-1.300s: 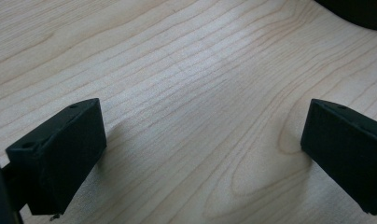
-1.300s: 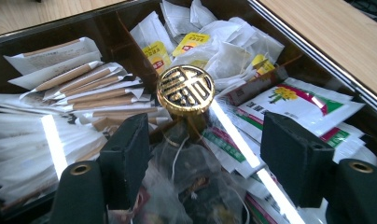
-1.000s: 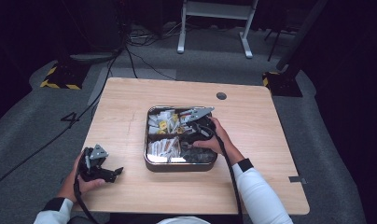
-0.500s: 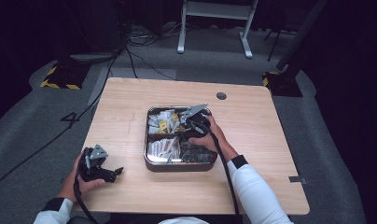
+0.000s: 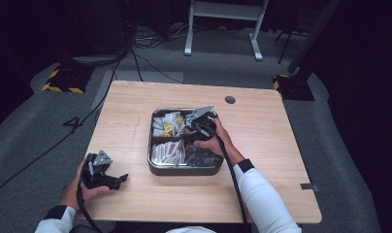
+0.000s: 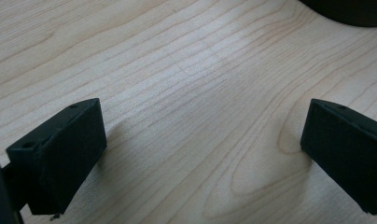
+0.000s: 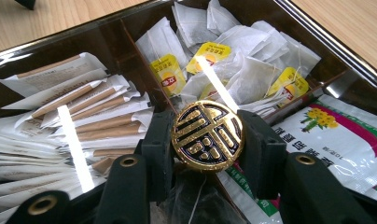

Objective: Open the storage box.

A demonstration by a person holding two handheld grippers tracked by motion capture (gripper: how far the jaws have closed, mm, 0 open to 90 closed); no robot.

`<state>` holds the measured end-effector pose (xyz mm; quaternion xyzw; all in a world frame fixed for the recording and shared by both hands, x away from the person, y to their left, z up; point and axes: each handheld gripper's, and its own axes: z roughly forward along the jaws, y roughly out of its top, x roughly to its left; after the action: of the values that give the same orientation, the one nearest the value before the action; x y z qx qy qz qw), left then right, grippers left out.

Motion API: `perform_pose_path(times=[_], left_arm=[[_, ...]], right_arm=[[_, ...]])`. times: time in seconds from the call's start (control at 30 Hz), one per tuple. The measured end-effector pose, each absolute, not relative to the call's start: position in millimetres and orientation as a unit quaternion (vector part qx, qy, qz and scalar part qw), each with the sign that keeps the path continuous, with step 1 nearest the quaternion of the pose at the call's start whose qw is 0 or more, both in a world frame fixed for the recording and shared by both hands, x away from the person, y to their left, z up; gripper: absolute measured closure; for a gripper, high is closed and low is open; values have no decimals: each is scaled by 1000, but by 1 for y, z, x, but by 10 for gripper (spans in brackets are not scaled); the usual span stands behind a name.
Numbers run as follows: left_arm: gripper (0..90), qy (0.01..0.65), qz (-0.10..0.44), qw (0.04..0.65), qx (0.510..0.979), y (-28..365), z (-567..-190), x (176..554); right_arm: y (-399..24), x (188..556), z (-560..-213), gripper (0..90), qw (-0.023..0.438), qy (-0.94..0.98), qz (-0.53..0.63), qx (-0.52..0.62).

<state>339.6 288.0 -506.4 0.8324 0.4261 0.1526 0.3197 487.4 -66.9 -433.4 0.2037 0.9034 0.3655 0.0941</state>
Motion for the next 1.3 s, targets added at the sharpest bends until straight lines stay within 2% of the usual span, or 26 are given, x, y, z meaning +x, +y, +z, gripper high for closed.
perform_pose_path(times=[0.47,1.3], left_arm=[[4,427,153,319,832,288,-506,339],[4,429,153,321,830,289,-507,338]], right_arm=[[-69,486,-431,592,89,900,371,211],[-84,485,-401,592,107,897,373,211]])
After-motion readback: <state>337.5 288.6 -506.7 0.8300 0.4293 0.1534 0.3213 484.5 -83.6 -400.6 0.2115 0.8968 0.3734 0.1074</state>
